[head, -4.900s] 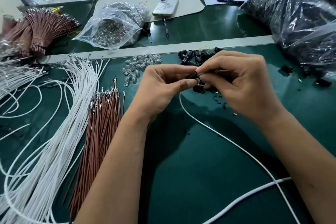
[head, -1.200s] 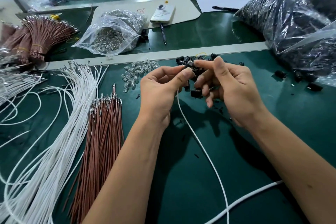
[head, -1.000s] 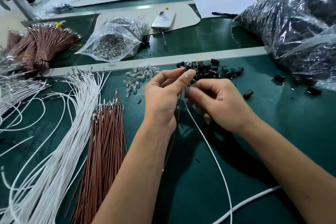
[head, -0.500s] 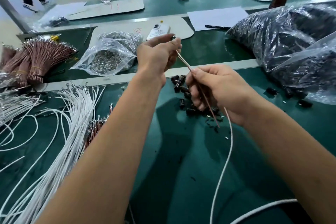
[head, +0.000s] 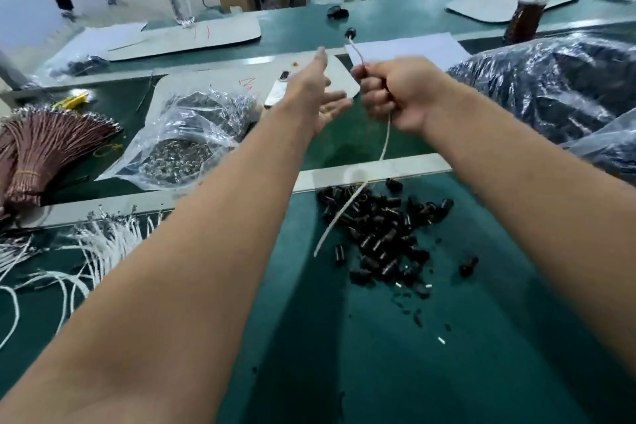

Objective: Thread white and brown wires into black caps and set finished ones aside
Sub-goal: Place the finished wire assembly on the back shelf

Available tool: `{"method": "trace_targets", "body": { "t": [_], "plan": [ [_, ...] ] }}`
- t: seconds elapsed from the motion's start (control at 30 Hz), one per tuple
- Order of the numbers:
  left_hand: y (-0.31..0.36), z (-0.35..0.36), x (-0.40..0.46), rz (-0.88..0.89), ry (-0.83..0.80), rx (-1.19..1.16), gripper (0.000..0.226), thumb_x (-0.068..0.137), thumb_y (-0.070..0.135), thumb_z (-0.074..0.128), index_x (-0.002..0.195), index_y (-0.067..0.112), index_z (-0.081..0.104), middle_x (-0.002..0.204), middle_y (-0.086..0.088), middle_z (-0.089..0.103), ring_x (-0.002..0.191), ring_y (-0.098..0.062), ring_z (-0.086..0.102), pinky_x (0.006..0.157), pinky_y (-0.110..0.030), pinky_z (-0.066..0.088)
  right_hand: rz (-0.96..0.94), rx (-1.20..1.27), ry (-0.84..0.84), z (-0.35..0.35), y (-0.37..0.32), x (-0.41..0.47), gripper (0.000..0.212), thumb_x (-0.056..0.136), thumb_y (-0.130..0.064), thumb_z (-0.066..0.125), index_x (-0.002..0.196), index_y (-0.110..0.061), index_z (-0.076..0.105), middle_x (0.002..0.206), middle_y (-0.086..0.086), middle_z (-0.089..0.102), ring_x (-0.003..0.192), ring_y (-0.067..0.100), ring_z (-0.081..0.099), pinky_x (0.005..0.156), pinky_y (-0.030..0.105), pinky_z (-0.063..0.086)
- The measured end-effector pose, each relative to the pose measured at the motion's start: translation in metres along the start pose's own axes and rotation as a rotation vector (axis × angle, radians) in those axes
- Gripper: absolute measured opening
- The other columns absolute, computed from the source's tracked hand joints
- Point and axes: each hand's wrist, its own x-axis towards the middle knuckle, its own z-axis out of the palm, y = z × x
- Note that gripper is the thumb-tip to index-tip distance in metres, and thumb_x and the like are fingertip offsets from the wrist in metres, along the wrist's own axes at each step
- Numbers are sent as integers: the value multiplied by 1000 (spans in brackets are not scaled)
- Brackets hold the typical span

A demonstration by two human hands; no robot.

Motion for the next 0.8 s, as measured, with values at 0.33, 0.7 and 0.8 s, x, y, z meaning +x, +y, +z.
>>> {"method": "trace_targets", "body": {
  "t": [0.33, 0.7, 0.8],
  "plan": [
    [-29, 11, 45, 120, 94, 258, 14, 90, 8, 59, 79, -1, 57, 64, -17, 64, 60, -34, 65, 60, -38, 60, 82, -337, 210, 5, -26, 161, 35, 111, -13, 24, 82, -14, 44, 64, -1, 39, 49, 10, 40, 37, 16, 34],
    [-44, -16, 11, 446, 276, 871, 16, 88, 18, 66, 95, 13, 79, 96, -5, 76, 97, -21, 68, 86, -29, 54, -223, -1253, 433, -18, 15, 109, 19, 93, -15, 61, 104, -6, 74, 106, 12, 73, 106, 28, 67, 89, 31, 54],
    [-50, -30, -19, 464, 289, 901, 12, 86, 19, 67, 87, 20, 78, 90, -1, 77, 91, -19, 70, 87, -33, 57, -216, -1374, 130, -14, 12, 35, 19, 95, -22, 67, 82, -12, 77, 75, 6, 76, 72, 17, 71, 78, 32, 59]
  ]
}}
